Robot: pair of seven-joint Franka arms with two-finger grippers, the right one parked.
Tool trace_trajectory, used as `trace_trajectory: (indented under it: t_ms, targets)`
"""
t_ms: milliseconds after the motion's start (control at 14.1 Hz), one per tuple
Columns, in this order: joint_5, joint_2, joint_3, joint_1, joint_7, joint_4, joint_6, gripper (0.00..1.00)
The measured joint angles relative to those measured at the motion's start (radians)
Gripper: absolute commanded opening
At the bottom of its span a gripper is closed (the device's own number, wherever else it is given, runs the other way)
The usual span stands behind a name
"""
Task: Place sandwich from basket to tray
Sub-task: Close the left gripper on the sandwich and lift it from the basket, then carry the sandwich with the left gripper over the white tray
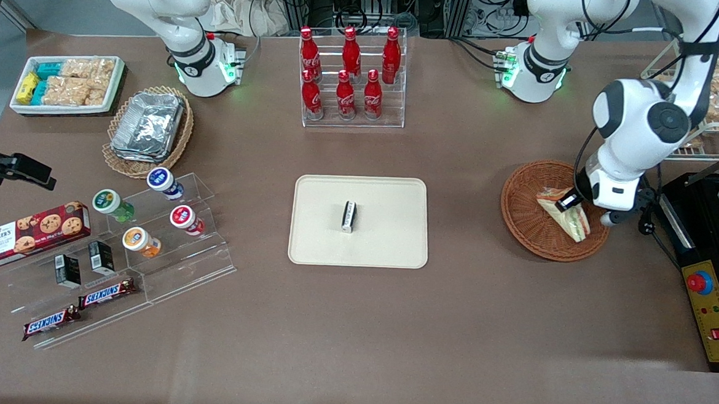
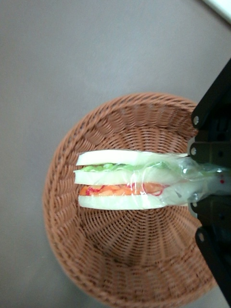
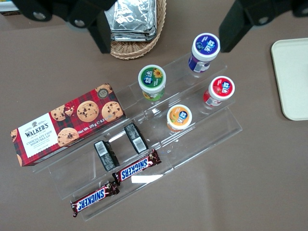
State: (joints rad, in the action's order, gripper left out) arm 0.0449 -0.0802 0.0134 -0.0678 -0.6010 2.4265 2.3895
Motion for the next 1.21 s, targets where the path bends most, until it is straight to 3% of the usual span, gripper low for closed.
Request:
trace_trajectory:
  t_ms: [568, 852, 1206]
  targets:
    - [0.0, -0.021, -0.029, -0.015, 0.198, -0.477, -0.509, 0.05]
    - [0.0, 0.04, -0.12, -0.027, 0.219, -0.608, -0.545, 0.06]
    - [0.001, 0.12, -0.292, -0.034, 0.192, -0.637, -0.525, 0.08]
